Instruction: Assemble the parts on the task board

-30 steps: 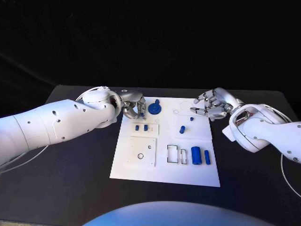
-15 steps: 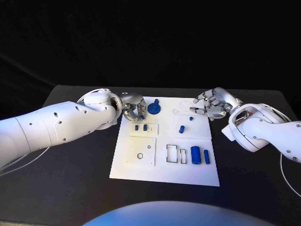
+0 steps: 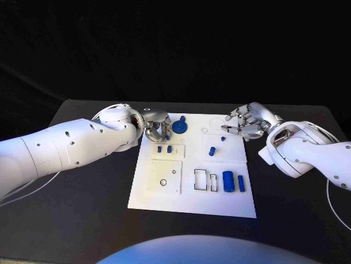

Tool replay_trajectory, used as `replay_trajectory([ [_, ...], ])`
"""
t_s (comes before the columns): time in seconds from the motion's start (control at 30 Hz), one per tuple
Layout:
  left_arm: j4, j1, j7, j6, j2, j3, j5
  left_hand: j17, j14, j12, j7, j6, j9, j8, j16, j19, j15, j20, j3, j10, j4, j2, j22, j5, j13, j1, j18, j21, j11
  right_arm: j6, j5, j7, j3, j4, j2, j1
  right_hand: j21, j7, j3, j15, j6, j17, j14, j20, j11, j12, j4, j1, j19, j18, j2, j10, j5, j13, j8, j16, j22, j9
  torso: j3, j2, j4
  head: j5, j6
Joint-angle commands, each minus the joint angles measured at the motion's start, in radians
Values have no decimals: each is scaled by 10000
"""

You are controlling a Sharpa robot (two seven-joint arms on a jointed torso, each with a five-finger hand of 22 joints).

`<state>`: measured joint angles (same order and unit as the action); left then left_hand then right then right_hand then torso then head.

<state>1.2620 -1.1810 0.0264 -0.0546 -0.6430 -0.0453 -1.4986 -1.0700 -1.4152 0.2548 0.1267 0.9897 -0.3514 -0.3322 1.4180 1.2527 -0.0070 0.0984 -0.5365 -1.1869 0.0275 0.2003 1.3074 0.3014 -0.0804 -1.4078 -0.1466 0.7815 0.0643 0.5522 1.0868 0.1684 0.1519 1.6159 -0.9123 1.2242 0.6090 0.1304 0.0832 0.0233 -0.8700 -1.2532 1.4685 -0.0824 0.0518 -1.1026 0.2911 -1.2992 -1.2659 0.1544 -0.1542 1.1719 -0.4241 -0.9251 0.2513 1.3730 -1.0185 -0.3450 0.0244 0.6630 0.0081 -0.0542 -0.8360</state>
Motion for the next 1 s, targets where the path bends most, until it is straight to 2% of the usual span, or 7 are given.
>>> replay_trajectory([
  [0.03, -29, 7, 58, 222, 66, 1, 17, -12, 16, -69, 57, 34, -12, 48, 20, -48, 44, 28, -11, -68, -47, 12, 738, -45, -15, 125, 45, 6, 22, -50, 110, -53, -2, 14, 8, -5, -62, 11, 70, -1, 11, -3, 160, -3, -31, 3, -14, -109, 98, 143, 0, -58, -59, 9, 23, -40, 2, -15, -3, 6, -6, 15, -12],
  [0.53, -95, 14, 157, 500, 140, 0, -39, 54, 44, -158, 53, 48, -24, 73, 9, -74, 52, 36, 32, -82, -36, 33, 731, -92, -24, 196, 42, 2, 32, -63, 111, -53, -2, 18, 0, -5, -62, 11, 70, -1, 11, -3, 160, -3, -31, 3, -14, -109, 98, 143, 0, -58, -59, 9, 23, -40, 2, -15, 2, -12, 7, 72, -51],
  [1.0, -76, 15, 128, 411, 85, -1, 19, 267, 152, -631, 158, -515, 74, 555, -10, -178, 127, 114, 155, -105, 79, 311, 692, 153, -71, 595, 27, -54, 109, -54, 113, -52, -2, -2, 5, -5, -60, 13, 101, -2, 22, -14, 160, -5, -29, 27, -15, -131, 91, 140, -10, -90, -58, 48, 19, -39, -11, -15, -8, -11, 13, 61, -37],
])
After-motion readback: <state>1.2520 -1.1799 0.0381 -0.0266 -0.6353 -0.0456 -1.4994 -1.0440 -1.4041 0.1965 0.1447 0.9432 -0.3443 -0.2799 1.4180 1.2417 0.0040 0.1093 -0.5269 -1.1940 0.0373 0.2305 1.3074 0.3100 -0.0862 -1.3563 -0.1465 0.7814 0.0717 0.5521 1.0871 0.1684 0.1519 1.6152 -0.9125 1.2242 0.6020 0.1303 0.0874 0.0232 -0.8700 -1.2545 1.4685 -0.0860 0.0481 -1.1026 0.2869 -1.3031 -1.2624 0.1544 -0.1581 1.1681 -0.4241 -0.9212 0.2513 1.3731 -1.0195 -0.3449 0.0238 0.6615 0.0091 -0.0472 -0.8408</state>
